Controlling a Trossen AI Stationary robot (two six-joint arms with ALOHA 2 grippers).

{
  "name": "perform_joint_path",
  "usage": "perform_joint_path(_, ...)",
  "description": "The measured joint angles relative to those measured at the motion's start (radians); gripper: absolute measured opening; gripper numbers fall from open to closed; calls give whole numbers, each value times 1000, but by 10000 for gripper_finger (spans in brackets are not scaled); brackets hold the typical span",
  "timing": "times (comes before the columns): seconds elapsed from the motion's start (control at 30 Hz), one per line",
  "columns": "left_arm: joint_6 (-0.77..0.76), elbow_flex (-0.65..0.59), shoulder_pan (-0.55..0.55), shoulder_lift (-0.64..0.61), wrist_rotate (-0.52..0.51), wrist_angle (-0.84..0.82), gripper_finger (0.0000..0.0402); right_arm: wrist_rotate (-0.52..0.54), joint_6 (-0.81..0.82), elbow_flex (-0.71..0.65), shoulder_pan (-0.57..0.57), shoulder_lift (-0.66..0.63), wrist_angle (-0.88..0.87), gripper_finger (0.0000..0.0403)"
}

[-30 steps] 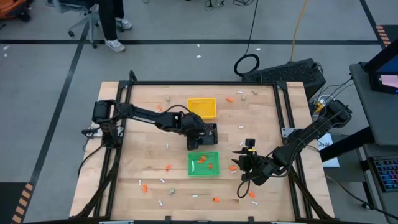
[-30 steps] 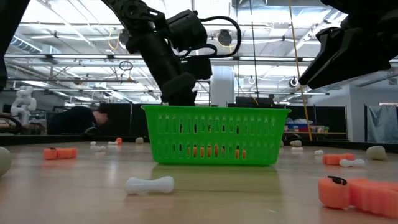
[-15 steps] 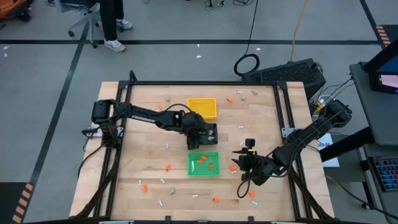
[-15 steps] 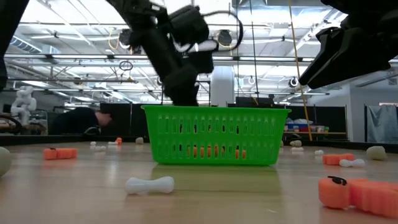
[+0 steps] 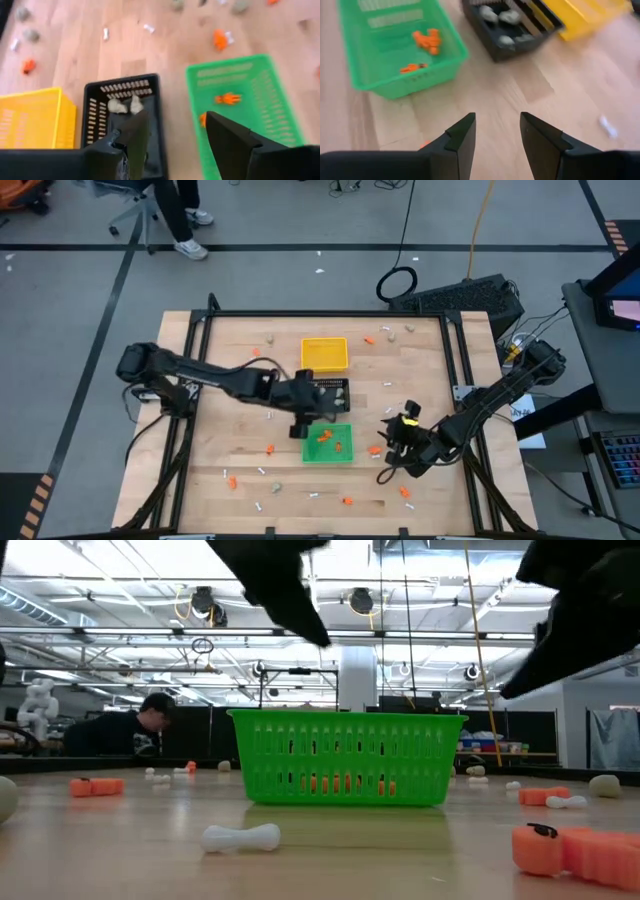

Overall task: Sort Halloween decoration
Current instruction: Put the white bone toy into the yellow basket

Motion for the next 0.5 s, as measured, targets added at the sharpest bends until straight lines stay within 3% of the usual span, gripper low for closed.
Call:
perform_joint_path(0.23, -67, -86, -146, -81, -94, 97, 194, -35, 364, 0, -20, 1, -99, 140)
perform_joint_path(0.37, -100, -126, -228, -80, -181, 167, 194, -67, 411, 0, -65, 1, -115, 145)
perform_joint_path(0.5, -149, -142, -296, -74, -235, 198, 194, -206, 455, 0, -142, 1, -165, 155)
